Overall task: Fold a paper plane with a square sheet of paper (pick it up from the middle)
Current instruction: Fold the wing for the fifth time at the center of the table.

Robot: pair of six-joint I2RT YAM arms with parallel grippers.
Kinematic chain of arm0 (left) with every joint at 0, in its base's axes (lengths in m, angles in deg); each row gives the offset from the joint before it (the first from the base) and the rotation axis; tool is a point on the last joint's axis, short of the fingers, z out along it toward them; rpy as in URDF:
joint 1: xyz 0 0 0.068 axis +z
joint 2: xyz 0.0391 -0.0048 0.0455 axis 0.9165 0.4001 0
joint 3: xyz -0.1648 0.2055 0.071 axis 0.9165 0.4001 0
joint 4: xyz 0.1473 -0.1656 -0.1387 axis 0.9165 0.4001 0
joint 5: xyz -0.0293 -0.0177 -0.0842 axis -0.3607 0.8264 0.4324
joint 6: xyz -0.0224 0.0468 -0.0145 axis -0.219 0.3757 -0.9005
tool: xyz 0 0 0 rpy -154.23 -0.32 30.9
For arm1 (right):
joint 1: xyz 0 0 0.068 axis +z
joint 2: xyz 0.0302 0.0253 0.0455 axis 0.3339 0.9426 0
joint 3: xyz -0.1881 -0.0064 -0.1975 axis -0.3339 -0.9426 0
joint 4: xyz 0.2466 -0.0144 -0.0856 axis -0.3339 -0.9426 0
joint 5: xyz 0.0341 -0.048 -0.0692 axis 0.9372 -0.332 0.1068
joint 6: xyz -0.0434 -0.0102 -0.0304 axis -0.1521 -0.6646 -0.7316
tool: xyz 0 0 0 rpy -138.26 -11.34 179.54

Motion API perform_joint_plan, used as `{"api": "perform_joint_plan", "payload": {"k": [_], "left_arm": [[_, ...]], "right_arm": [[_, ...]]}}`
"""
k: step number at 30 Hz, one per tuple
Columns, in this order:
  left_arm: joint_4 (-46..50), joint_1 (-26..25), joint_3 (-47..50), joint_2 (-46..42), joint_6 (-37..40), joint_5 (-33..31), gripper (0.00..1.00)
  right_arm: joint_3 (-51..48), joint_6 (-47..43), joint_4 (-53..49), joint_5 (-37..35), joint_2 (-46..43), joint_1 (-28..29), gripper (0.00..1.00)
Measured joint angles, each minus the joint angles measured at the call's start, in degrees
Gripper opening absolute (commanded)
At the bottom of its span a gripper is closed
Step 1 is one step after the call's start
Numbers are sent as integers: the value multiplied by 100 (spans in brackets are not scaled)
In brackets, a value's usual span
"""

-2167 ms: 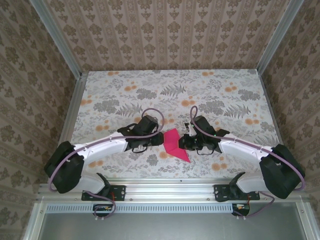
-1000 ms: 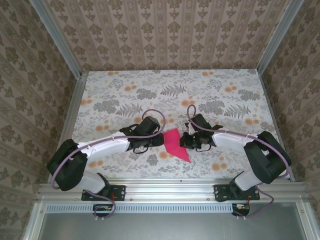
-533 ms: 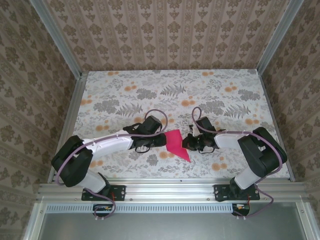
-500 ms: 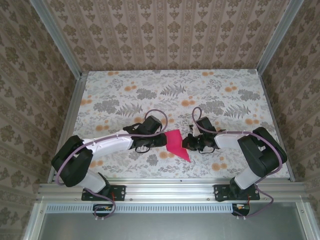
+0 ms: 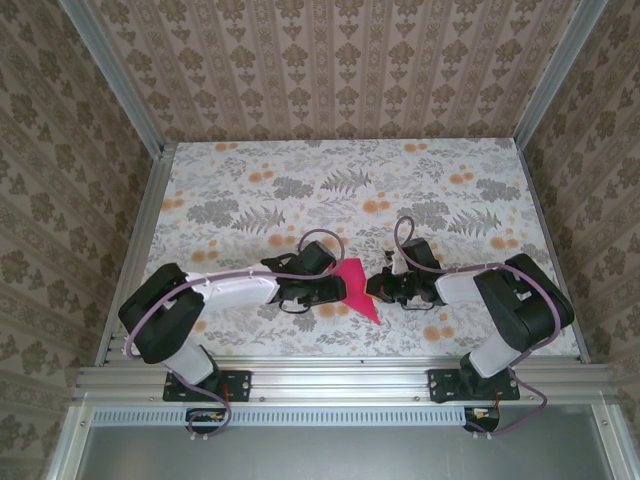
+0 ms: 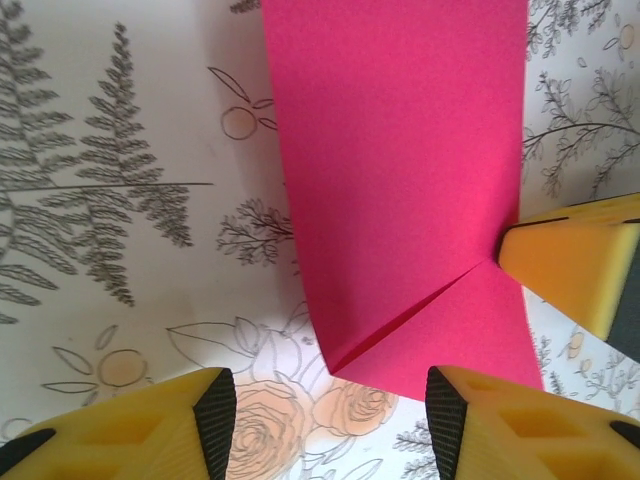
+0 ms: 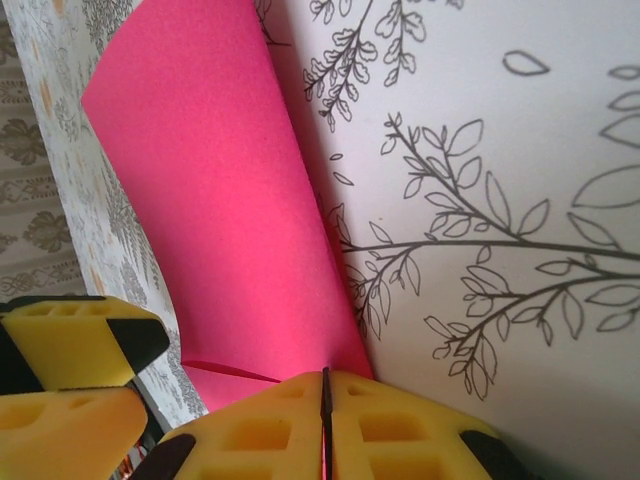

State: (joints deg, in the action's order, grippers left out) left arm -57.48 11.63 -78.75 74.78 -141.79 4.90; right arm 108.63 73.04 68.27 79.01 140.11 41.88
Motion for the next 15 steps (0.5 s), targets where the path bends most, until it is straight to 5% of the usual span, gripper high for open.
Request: {"api": "perform_joint_plan", "payload": {"k": [15], "left_arm": [[-767,-31,186,264,-651,17,56]], "right_arm": [[-72,107,282,273,122,-87,10]]}}
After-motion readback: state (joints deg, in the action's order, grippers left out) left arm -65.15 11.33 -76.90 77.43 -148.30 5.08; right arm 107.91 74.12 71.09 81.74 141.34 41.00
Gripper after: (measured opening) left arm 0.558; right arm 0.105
